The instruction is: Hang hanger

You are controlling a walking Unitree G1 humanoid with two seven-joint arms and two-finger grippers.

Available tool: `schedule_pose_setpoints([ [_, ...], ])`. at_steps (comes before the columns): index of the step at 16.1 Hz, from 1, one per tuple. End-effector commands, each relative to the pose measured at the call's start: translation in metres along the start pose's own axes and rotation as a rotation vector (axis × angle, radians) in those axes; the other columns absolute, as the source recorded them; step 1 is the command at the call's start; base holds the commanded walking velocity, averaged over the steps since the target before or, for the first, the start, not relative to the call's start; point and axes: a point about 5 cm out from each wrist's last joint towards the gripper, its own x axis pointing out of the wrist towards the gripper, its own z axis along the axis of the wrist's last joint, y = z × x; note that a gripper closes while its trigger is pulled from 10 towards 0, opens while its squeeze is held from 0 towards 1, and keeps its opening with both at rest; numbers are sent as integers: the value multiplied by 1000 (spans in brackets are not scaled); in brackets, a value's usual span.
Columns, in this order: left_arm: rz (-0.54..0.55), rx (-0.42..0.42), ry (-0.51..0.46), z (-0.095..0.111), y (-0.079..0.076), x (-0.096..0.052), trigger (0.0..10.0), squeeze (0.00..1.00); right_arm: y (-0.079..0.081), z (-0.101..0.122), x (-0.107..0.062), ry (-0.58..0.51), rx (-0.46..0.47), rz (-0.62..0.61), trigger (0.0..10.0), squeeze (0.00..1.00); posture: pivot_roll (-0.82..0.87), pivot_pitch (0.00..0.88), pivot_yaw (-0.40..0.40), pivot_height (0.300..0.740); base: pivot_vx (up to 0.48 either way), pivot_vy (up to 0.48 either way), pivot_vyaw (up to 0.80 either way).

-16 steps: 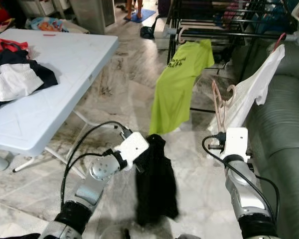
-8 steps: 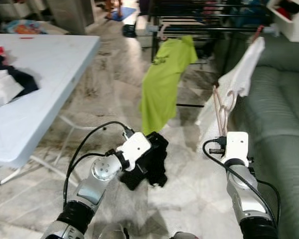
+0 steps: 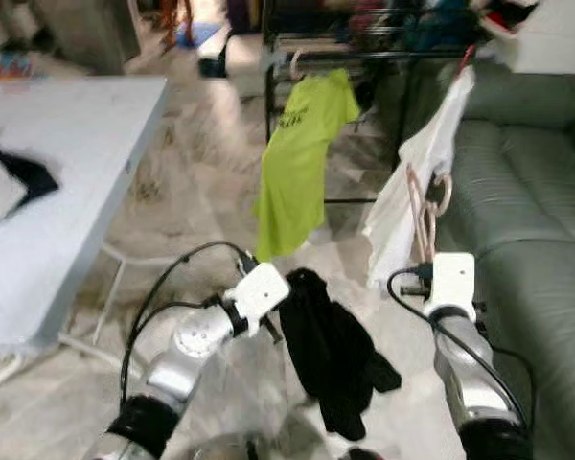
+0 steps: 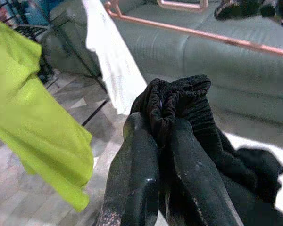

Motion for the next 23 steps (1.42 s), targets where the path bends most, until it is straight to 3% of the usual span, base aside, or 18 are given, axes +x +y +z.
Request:
schedule_pose_setpoints([
  [1,-17,36,-40,10,0,3,10000,0,-2,5,1,-22,-4,-18,10000,0,-69,0,31,740,247,0,-788],
  [10,-45,44,-70,14,-4,7,10000,0,-4,8,2,-41,-9,-43,10000,0,-70,0,40,740,180,0,-774],
  [16,-50,48,-70,14,-4,7,10000,0,-1,8,3,-45,-8,-33,10000,0,-66,0,42,740,454,0,0],
  [23,-39,62,-49,12,-1,7,10000,0,7,6,1,-43,-1,3,10000,0,-60,0,40,740,89,425,0],
])
